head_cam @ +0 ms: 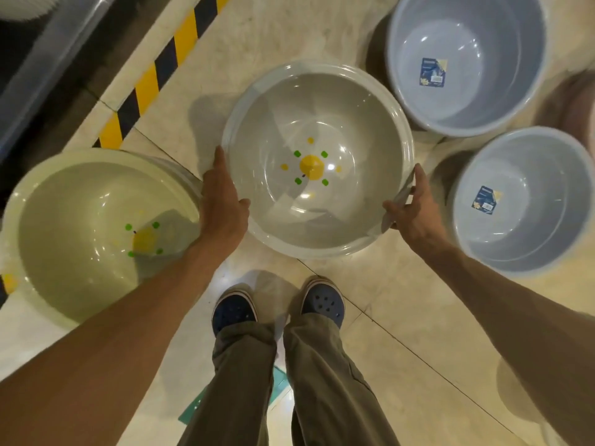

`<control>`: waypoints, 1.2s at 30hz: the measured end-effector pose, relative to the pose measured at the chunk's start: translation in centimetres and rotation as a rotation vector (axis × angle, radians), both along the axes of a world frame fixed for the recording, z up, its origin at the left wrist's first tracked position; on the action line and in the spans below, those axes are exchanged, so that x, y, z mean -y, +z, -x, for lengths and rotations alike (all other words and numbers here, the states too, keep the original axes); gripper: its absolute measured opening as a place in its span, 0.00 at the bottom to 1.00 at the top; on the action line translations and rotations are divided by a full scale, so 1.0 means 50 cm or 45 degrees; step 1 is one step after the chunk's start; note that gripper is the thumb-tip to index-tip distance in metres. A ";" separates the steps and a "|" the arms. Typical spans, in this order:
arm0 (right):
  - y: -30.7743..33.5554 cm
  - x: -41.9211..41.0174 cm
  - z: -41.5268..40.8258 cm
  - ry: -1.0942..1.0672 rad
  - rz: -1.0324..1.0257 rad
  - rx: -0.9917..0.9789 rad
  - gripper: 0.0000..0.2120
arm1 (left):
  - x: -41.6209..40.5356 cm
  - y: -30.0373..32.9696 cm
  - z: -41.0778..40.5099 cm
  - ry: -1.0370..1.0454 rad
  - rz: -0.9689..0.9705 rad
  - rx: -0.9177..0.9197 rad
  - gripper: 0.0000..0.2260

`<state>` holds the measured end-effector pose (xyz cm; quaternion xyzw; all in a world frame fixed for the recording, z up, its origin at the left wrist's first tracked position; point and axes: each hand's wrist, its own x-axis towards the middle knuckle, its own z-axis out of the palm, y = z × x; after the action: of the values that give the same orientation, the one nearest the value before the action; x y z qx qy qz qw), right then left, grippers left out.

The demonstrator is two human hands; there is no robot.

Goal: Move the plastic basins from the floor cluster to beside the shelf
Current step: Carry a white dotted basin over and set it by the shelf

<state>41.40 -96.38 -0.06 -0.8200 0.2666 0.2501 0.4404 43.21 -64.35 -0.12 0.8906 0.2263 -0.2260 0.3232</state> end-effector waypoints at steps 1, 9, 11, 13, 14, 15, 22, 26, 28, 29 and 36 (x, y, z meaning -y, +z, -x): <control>0.025 -0.004 -0.006 -0.007 -0.002 0.023 0.37 | -0.004 0.017 -0.002 -0.011 -0.001 0.028 0.45; 0.263 -0.080 -0.054 0.029 -0.019 0.177 0.37 | -0.065 0.219 -0.008 0.046 -0.025 0.149 0.43; 0.324 -0.116 -0.068 0.124 -0.042 0.239 0.34 | -0.104 0.271 0.001 0.111 -0.003 0.177 0.43; 0.373 -0.156 -0.082 0.172 -0.066 0.260 0.33 | -0.145 0.317 0.016 0.192 0.027 0.215 0.44; 0.391 -0.178 -0.088 0.195 -0.080 0.265 0.34 | -0.166 0.339 0.026 0.223 0.023 0.244 0.43; 0.405 -0.201 -0.091 0.220 -0.084 0.263 0.35 | -0.187 0.358 0.039 0.247 0.001 0.277 0.43; 0.404 -0.359 -0.087 0.492 -0.095 0.320 0.41 | -0.334 0.402 0.170 0.520 -0.152 0.299 0.42; 0.347 -0.443 -0.063 0.665 -0.125 0.343 0.39 | -0.396 0.388 0.261 0.667 -0.169 0.253 0.39; 0.319 -0.487 -0.050 0.735 -0.138 0.323 0.38 | -0.418 0.369 0.305 0.736 -0.160 0.243 0.38; 0.314 -0.510 -0.043 0.763 -0.127 0.297 0.39 | -0.428 0.356 0.327 0.768 -0.151 0.238 0.37; 0.227 -0.606 -0.010 0.945 0.026 0.152 0.37 | -0.459 0.235 0.427 0.908 -0.108 0.100 0.39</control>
<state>41.88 -66.10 11.29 -0.8784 -0.0723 0.3415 0.3265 21.86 -41.41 11.64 0.7763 0.5194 -0.0551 0.3529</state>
